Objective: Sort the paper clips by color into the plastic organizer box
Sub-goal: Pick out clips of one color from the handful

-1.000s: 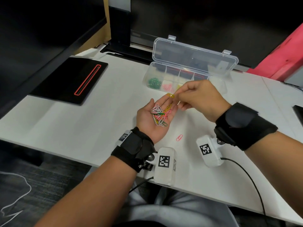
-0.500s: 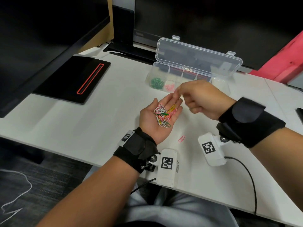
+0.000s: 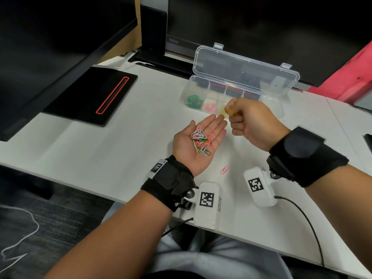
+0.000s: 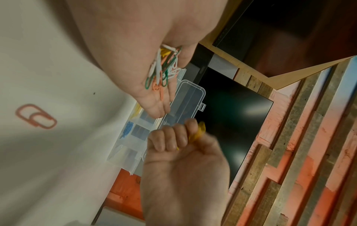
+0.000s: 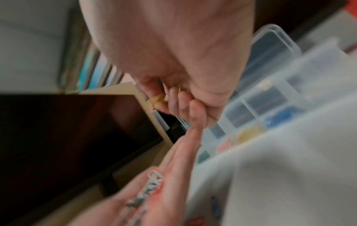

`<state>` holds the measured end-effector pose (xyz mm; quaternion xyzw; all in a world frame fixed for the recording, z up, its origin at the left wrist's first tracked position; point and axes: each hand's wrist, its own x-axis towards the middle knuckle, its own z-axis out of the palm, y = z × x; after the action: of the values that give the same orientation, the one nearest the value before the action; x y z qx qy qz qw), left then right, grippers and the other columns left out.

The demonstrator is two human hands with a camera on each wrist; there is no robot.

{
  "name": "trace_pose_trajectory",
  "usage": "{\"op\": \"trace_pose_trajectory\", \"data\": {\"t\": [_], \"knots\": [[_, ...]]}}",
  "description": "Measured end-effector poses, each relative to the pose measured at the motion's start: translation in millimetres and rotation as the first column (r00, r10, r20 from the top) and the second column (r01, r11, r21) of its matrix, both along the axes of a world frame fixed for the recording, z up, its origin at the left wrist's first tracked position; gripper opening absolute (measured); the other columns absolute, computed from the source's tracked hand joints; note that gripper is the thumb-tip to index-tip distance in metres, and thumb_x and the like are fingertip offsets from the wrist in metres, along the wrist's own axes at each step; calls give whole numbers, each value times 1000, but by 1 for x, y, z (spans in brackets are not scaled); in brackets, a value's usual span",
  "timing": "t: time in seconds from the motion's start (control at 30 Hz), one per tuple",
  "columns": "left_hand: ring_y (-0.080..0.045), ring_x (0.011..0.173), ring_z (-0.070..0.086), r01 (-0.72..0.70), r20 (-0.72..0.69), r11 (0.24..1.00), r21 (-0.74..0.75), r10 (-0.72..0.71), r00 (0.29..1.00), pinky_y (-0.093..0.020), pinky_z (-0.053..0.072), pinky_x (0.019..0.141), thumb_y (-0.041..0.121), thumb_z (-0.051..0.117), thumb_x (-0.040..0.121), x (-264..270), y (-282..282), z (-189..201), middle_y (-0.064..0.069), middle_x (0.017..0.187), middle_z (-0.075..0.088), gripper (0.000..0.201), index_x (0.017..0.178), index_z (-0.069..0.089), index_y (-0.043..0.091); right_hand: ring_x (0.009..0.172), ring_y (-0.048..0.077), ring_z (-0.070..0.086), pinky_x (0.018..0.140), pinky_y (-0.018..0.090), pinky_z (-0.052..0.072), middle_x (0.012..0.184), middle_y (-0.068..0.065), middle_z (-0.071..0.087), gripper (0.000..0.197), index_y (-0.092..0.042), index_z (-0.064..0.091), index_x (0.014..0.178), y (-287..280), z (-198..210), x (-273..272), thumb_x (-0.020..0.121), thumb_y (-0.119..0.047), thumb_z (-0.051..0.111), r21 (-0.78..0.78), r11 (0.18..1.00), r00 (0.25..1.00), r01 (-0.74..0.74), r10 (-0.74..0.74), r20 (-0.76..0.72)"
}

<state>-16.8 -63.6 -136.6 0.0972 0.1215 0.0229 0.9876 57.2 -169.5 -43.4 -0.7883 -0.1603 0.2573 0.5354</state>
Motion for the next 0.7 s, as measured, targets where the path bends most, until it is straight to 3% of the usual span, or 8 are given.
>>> {"op": "trace_pose_trajectory", "data": {"t": [0.1, 0.23, 0.3, 0.37, 0.47, 0.53, 0.6, 0.7], "knots": [[-36, 130, 47, 9, -1, 1000, -5, -9, 1000, -44, 38, 106, 29, 27, 105, 0, -1, -1, -25, 132, 55, 50, 124, 53, -9, 57, 18, 11, 48, 26, 18, 60, 1, 18, 10, -15, 33, 59, -6, 2, 1, 69, -15, 34, 233, 966, 920, 115, -15, -391], [-35, 126, 50, 4, 3, 1000, -6, -4, 1000, -44, 41, 103, 30, 27, 105, 0, -1, 0, -26, 132, 56, 51, 129, 50, -9, 47, 14, 25, 42, 21, 26, 56, -1, 27, 33, -16, 40, 56, -9, 1, 5, 88, -25, 43, 262, 943, 865, 203, -48, -499], [-36, 126, 51, 6, 10, 1000, -10, -5, 1000, -44, 39, 105, 30, 28, 104, 0, -1, 0, -25, 134, 55, 51, 129, 50, -8, 46, 12, 21, 38, 19, 18, 54, -4, 25, 42, -19, 41, 53, -6, 4, 1, 91, -30, 54, 125, 985, 935, 118, -68, -347], [-36, 120, 54, 4, 9, 1000, -3, -4, 1000, -44, 40, 105, 31, 27, 104, -1, -1, 2, -23, 128, 59, 51, 128, 52, -6, 43, 10, 24, 39, 20, 18, 46, -10, 33, 37, -18, 52, 54, -6, 7, -7, 88, -25, 65, -87, 996, 999, -30, 32, 17], [-33, 119, 55, 17, 26, 1000, 26, -18, 1000, -40, 46, 96, 33, 26, 104, -2, -1, 3, -22, 126, 60, 53, 134, 48, -4, 51, -4, 52, 51, 5, 34, 55, -21, 62, 3, -17, 77, 83, -5, 5, -12, 81, -19, 75, -439, 876, 809, -201, 401, 429], [-34, 117, 56, 18, 22, 1000, 22, -18, 1000, -39, 47, 94, 33, 27, 104, -2, -1, 3, -22, 120, 63, 52, 134, 48, -5, 65, -7, 56, 62, 5, 36, 74, -18, 71, 14, -32, 78, 92, -5, -3, -7, 79, -28, 76, -603, 779, 689, -171, 532, 492], [-34, 116, 56, 20, 23, 1000, 16, -20, 1000, -40, 44, 98, 32, 27, 104, -2, -1, 3, -22, 120, 63, 52, 135, 47, -5, 69, -2, 57, 68, 14, 43, 75, -17, 71, 11, -34, 77, 89, -5, -10, -3, 80, -28, 74, -603, 785, 690, -143, 516, 508], [-33, 120, 54, 16, 29, 1000, 16, -16, 999, -41, 41, 104, 32, 25, 104, -2, -2, 2, -22, 130, 57, 54, 140, 43, -5, 58, 5, 51, 64, 26, 48, 61, -11, 59, 8, -20, 73, 82, -4, -13, -7, 86, -17, 67, -497, 859, 752, -128, 410, 516]]}}
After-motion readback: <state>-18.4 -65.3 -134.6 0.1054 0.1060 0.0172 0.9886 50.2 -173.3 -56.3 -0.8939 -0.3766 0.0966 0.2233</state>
